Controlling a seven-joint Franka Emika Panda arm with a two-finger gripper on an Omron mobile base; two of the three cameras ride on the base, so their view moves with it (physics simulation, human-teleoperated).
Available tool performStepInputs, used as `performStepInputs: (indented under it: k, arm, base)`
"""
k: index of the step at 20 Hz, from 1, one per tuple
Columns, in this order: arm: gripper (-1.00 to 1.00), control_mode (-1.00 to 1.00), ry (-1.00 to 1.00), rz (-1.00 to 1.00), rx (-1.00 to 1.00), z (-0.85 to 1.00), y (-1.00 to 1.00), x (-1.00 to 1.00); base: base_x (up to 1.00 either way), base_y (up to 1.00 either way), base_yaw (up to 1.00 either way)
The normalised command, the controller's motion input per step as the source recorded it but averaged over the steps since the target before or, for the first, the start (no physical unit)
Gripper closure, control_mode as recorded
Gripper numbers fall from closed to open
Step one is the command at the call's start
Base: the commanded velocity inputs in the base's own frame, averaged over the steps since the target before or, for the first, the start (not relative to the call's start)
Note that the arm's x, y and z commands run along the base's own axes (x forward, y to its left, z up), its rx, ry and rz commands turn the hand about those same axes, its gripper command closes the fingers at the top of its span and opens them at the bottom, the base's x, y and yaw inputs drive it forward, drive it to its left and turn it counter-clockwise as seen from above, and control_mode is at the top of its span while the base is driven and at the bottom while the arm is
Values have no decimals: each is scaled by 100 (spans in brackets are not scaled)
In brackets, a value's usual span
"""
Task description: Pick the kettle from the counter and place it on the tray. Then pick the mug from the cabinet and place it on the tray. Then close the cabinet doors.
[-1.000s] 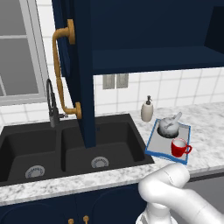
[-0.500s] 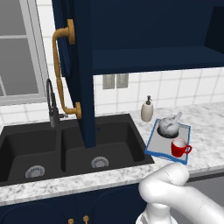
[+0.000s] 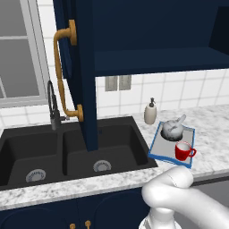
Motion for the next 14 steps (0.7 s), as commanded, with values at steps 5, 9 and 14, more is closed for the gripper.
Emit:
performStepInputs:
  k: [5, 9, 14]
  arm:
    - [-100, -100, 1, -3, -43, 46, 52, 8]
    - [-100, -100, 1, -3, -42, 24, 58, 26]
    - [-100, -100, 0, -9, -43, 3, 69, 26]
  base:
    - [0, 0, 0]
    - [0, 0, 0]
    - [0, 0, 0]
